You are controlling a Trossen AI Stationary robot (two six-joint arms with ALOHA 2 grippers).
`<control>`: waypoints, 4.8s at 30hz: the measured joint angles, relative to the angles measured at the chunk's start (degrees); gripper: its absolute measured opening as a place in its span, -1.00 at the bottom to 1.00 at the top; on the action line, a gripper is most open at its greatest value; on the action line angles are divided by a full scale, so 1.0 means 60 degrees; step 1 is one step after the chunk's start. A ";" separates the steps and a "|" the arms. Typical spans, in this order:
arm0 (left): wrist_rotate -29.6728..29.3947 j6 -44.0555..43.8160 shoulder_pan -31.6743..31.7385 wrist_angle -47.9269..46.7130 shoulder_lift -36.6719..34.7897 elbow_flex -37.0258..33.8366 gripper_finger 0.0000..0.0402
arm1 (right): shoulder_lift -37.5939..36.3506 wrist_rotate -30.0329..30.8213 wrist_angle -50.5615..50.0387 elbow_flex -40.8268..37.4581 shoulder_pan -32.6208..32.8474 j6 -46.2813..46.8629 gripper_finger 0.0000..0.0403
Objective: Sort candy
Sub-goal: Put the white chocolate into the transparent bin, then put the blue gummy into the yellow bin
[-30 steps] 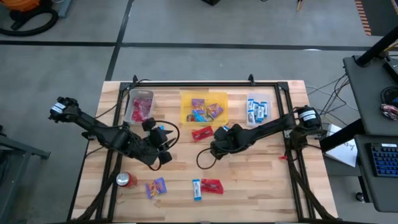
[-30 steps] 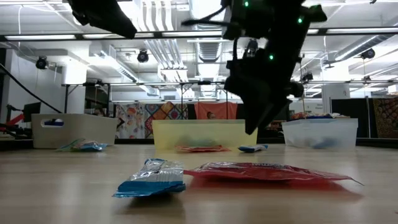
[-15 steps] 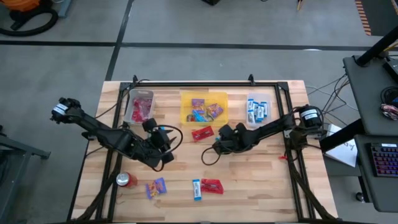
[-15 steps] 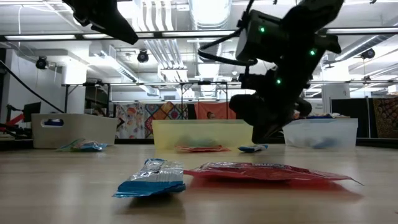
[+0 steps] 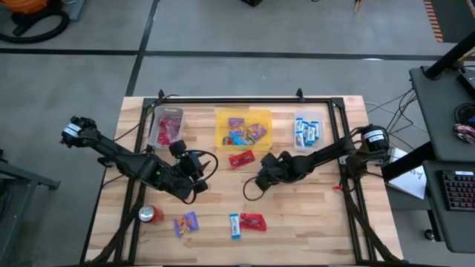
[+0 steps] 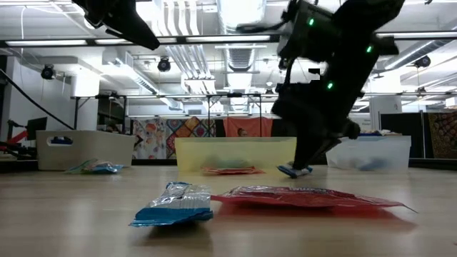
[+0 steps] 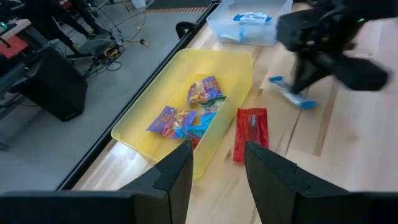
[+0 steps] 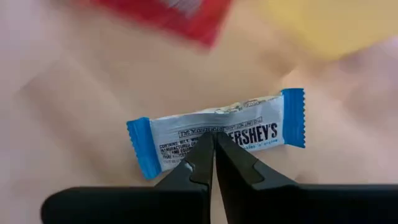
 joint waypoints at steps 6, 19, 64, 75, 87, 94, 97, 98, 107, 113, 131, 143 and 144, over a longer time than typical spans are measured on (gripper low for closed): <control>0.0000 0.0081 0.0000 -0.0026 -0.0004 0.0000 -0.36 | -0.0892 -0.2087 -0.1513 0.0245 0.0485 -0.0090 -0.94; -0.0026 0.0524 0.0015 -0.0062 0.0004 -0.0018 -0.36 | -0.2432 -0.3276 -0.2963 0.0378 0.0646 -0.4774 -0.94; -0.0022 0.0393 0.0025 0.0078 0.0009 -0.0097 -0.52 | 0.0005 -0.3757 -0.1974 0.0382 -0.0095 -1.0280 -0.47; -0.0019 0.0368 0.0025 0.0084 0.0011 -0.0120 -0.53 | -0.0795 -0.4159 -0.2741 0.0688 -0.0095 -0.9102 -0.87; -0.0019 0.0366 0.0025 0.0127 0.0011 -0.0124 -0.53 | -0.3007 -0.1974 -0.6094 0.1594 -0.1121 -0.6226 -0.84; 0.0003 0.0361 0.0025 0.0160 0.0011 -0.0124 -0.53 | -0.3716 -0.0845 -0.7682 0.1405 -0.2913 -0.5135 -0.84; 0.0007 0.0361 0.0025 0.0173 0.0011 -0.0124 -0.53 | -0.3874 -0.0568 -0.7694 0.1280 -0.3792 -0.5010 -0.84; 0.0007 0.0361 0.0025 0.0174 0.0011 -0.0124 -0.53 | -0.3919 -0.0553 -0.7678 0.1226 -0.4092 -0.5024 -0.84; 0.0564 0.0361 0.0025 0.0180 0.0011 -0.0124 -0.53 | -0.3866 -0.0571 -0.7376 0.0554 -0.6023 -0.5276 -0.83; 0.0848 0.0382 0.0029 0.0178 0.0011 -0.0124 -0.53 | -0.3752 -0.0601 -0.7155 0.0345 -0.6346 -0.5278 -0.74; 0.4001 -0.1001 0.1111 -0.0263 0.0011 0.0025 -0.53 | -0.4335 -0.0642 -0.6798 0.0480 -0.6174 -0.5014 -0.28; 0.4620 -0.4086 0.2610 -0.2987 0.0841 0.0007 -0.65 | -0.4645 -0.0644 -0.5729 0.0438 -0.5414 -0.4865 -0.28; 0.4626 -0.4149 0.2684 -0.3004 0.1029 0.0007 -0.67 | -0.4648 -0.0649 -0.5729 0.0397 -0.5312 -0.4650 -0.29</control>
